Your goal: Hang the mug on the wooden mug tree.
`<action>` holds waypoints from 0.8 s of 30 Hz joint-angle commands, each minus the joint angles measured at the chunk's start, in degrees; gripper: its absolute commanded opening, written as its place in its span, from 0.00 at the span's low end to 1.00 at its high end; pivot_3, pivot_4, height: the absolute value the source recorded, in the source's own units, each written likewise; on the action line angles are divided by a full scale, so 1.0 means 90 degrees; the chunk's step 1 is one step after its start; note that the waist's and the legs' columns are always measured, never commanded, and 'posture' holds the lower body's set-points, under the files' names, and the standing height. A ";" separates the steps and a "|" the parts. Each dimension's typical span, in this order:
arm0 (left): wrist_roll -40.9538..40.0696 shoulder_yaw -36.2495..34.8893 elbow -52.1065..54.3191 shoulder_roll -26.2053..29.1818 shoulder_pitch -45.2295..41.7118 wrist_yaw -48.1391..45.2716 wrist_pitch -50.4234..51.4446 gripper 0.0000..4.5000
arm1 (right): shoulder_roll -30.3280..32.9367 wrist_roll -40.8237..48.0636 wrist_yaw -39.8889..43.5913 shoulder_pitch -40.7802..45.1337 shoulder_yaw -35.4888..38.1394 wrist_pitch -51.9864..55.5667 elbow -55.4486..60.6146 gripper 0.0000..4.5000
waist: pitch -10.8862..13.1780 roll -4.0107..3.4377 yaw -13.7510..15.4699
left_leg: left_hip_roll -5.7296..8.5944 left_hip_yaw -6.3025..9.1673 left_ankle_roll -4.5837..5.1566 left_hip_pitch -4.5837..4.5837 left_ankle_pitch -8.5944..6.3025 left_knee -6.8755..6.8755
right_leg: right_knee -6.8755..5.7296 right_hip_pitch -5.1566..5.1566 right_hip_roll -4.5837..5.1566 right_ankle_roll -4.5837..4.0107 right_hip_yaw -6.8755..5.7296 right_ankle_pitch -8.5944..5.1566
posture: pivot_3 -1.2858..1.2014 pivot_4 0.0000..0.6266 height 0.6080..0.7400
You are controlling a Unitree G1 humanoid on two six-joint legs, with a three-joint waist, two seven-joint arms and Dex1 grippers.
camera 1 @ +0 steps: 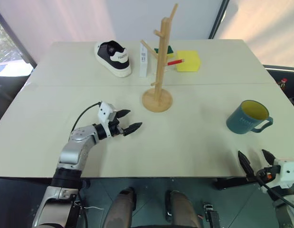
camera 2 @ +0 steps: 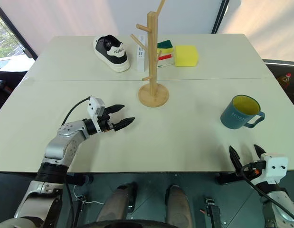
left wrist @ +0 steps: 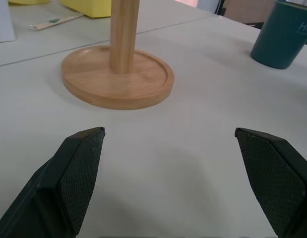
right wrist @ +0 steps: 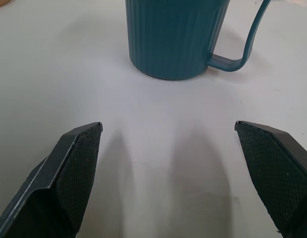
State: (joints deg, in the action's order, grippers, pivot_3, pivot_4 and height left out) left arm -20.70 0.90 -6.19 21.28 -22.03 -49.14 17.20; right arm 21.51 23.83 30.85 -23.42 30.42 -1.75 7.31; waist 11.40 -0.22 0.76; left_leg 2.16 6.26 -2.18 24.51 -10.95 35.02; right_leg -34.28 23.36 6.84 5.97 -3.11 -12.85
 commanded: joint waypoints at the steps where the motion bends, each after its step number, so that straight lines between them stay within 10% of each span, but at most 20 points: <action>1: -0.0094 -0.0095 0.0317 0.0033 0.0047 0.0047 0.0015 1.00 | 0.0107 0.0085 0.0023 0.0049 0.0147 -0.0096 0.0019 0.99 | 0.0000 0.0000 0.0001 | 0.0000 0.0000 0.0002 0.0000 0.0001 -0.0001 | -0.0001 0.0001 0.0000 0.0000 0.0000 0.0000 | 0.52 0.24 1.00; 24: -0.0759 0.1413 0.1812 -0.0201 -0.0153 -0.1606 0.0507 1.00 | 0.0345 -0.0251 -0.0843 0.0594 0.0660 -0.0259 -0.0693 0.99 | -0.0009 -0.0016 0.0000 | 0.0003 -0.0003 0.0007 -0.0007 0.0004 0.0011 | -0.0014 -0.0003 -0.0004 -0.0003 0.0003 0.0001 | 0.52 0.24 1.00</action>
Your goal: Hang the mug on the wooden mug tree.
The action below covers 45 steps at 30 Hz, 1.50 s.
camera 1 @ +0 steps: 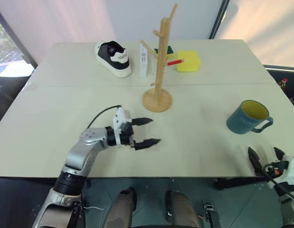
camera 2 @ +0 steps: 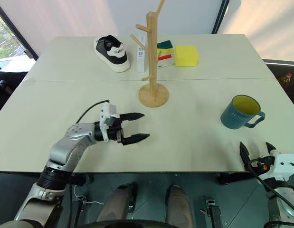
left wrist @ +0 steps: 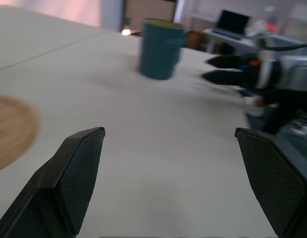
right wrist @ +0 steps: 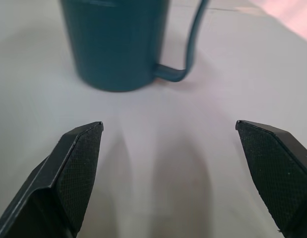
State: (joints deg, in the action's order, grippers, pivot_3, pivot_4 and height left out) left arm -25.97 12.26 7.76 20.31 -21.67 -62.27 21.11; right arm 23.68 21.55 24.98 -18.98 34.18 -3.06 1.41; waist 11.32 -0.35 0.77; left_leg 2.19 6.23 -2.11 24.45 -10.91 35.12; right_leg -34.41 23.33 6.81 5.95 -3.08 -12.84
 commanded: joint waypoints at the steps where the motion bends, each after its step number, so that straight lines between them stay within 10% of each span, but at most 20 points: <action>1: -0.0179 0.0199 0.0244 -0.0132 -0.0244 -0.0164 0.0082 1.00 | 0.0118 0.0015 -0.0229 0.0181 0.0249 -0.0080 -0.0068 0.99 | 0.0000 0.0000 -0.0002 | 0.0001 0.0000 0.0000 0.0000 0.0000 0.0001 | 0.0000 -0.0001 0.0000 0.0000 0.0000 0.0000 | 0.52 0.24 1.00; 29: -0.0032 0.0280 0.0417 -0.0066 -0.0272 0.0164 -0.0031 1.00 | 0.0670 -0.0421 -0.0636 0.2422 -0.0422 0.0472 -0.1480 0.99 | -0.0004 -0.0008 -0.0024 | 0.0001 -0.0003 0.0006 -0.0026 0.0004 0.0016 | -0.0072 0.0004 -0.0005 0.0001 0.0007 -0.0003 | 0.52 0.24 1.00; 32: -0.0013 0.0261 0.0399 -0.0053 -0.0289 0.0208 -0.0057 1.00 | 0.0673 -0.0429 -0.0572 0.2559 -0.0494 0.0456 -0.1633 0.80 | -0.0004 -0.0008 -0.0022 | 0.0001 -0.0002 0.0007 -0.0027 0.0004 0.0016 | -0.0075 0.0004 -0.0006 0.0001 0.0007 -0.0003 | 0.52 0.24 1.00; 39: 0.0000 0.0217 0.0416 -0.0008 -0.0278 0.0285 -0.0086 1.00 | 0.0693 -0.0477 -0.0461 0.2863 -0.0603 0.0380 -0.1918 0.00 | -0.0004 -0.0007 -0.0024 | 0.0001 -0.0002 0.0007 -0.0029 0.0004 0.0016 | -0.0076 0.0004 -0.0007 0.0001 0.0008 -0.0003 | 0.52 0.24 1.00; 45: 0.0004 0.0068 0.0402 0.0056 -0.0236 0.0380 -0.0104 1.00 | 0.0735 -0.0499 -0.0302 0.2771 -0.0767 0.0407 -0.1450 0.00 | -0.0004 -0.0007 -0.0020 | 0.0000 -0.0002 0.0007 -0.0030 0.0004 0.0016 | -0.0077 0.0003 -0.0009 0.0001 0.0009 -0.0003 | 0.52 0.24 1.00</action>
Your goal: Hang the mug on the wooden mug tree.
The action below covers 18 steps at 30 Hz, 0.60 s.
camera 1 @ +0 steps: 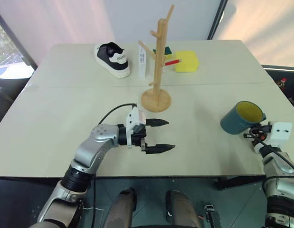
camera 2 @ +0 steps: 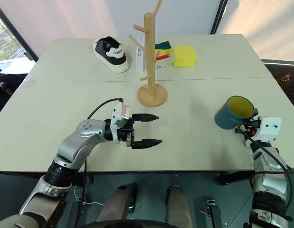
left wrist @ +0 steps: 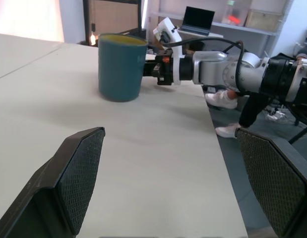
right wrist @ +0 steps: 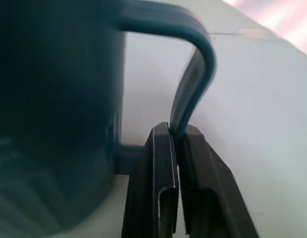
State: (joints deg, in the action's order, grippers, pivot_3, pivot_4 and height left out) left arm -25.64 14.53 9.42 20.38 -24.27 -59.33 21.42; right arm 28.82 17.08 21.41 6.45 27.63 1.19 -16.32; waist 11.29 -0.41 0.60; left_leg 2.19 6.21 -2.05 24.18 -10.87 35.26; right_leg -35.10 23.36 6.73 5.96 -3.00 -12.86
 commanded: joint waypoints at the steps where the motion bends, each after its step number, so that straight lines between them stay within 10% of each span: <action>1: -0.0031 -0.0237 0.0186 0.0066 0.0060 0.0076 -0.0167 1.00 | 0.0231 -0.0077 0.0172 -0.0100 -0.0137 -0.0064 0.0723 0.00 | 0.0000 -0.0001 -0.0001 | 0.0000 -0.0001 0.0000 0.0000 0.0000 0.0000 | 0.0000 0.0000 0.0000 0.0001 0.0001 0.0000 | 0.52 0.24 1.00; 9: -0.0219 -0.1213 -0.0490 0.0291 -0.0042 0.0255 -0.0340 1.00 | 0.1367 -0.0394 0.1719 0.0511 -0.1668 0.0147 0.2903 0.00 | 0.0010 -0.0004 -0.0174 | -0.0004 -0.0002 0.0000 -0.0011 0.0000 0.0000 | -0.0015 0.0006 -0.0007 0.0002 0.0009 -0.0001 | 0.52 0.24 1.00; 18: -0.0729 -0.2168 -0.0623 0.0721 -0.0268 0.0201 -0.0206 1.00 | 0.1478 -0.0889 0.2809 0.3848 -0.3213 0.0584 0.1656 0.00 | 0.0023 0.0014 -0.0146 | 0.0002 0.0001 -0.0002 0.0024 0.0001 0.0000 | -0.0009 0.0033 -0.0001 -0.0002 0.0008 0.0004 | 0.52 0.24 1.00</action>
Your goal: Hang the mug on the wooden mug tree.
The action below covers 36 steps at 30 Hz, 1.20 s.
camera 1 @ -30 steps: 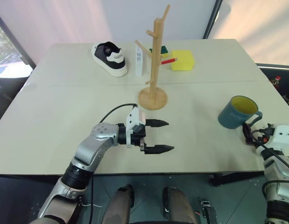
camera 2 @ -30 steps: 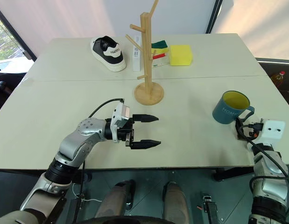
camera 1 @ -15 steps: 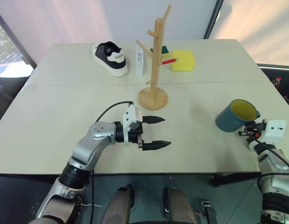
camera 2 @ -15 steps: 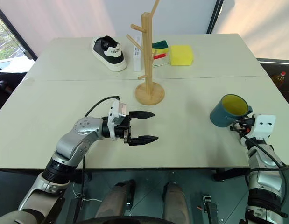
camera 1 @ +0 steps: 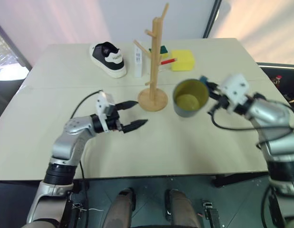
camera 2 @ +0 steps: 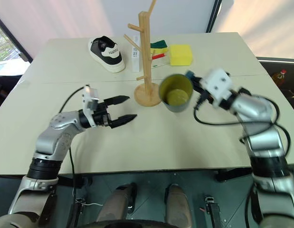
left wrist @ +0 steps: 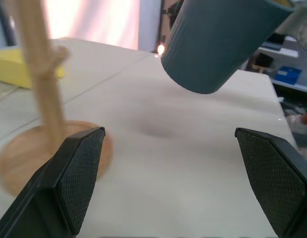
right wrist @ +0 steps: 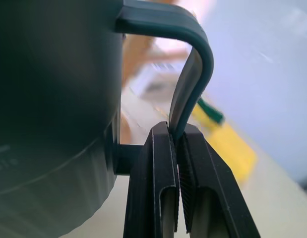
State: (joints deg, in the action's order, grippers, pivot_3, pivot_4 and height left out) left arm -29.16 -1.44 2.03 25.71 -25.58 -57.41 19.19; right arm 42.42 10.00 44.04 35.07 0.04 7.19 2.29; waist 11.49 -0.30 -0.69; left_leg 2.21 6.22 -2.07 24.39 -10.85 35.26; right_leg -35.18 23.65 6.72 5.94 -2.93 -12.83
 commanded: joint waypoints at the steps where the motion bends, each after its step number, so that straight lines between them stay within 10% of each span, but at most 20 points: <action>1: -0.0411 -0.0478 0.0256 0.0166 -0.0111 0.0017 0.0090 1.00 | -0.0102 -0.0126 0.0397 0.0946 -0.0216 -0.0182 -0.0773 0.00 | 0.0002 0.0007 0.0013 | 0.0000 0.0000 0.0000 0.0000 0.0000 -0.0001 | 0.0000 0.0000 0.0000 -0.0005 0.0000 0.0004 | 0.52 0.24 1.00; 13: -0.0716 -0.0897 0.0958 0.0365 0.0342 0.0487 0.0260 1.00 | -0.0686 -0.0702 0.1338 0.3119 -0.0659 -0.1827 -0.4504 0.00 | 0.0015 0.0020 -0.0048 | 0.0005 0.0001 -0.0001 -0.0005 0.0000 -0.0015 | -0.0009 0.0001 -0.0002 0.0029 0.0002 0.0012 | 0.52 0.24 1.00; 34: -0.0790 -0.0866 0.1076 0.0466 0.0345 0.0702 0.0287 1.00 | -0.1513 -0.1375 0.1384 0.4308 -0.0696 -0.2563 -0.6593 0.00 | 0.0016 0.0019 -0.0054 | 0.0005 -0.0002 -0.0024 -0.0007 0.0013 -0.0017 | -0.0036 0.0015 -0.0006 0.0026 0.0014 0.0015 | 0.52 0.24 1.00; 36: -0.0792 -0.0870 0.1089 0.0465 0.0353 0.0722 0.0280 1.00 | -0.1543 -0.1389 0.1354 0.4346 -0.0665 -0.2583 -0.6636 0.22 | 0.0016 0.0019 -0.0055 | 0.0005 -0.0002 -0.0025 -0.0007 0.0014 -0.0017 | -0.0037 0.0015 -0.0007 0.0026 0.0015 0.0015 | 0.52 0.24 1.00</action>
State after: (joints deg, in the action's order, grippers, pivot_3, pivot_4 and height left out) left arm -35.58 -8.33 9.79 29.34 -21.66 -51.00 22.07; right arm 28.39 -2.92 56.76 71.03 -6.97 -15.09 -57.83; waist 11.63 -0.13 -1.18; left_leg 2.25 6.20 -2.31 24.33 -10.73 35.11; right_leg -35.52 23.80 6.66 6.18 -2.79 -12.69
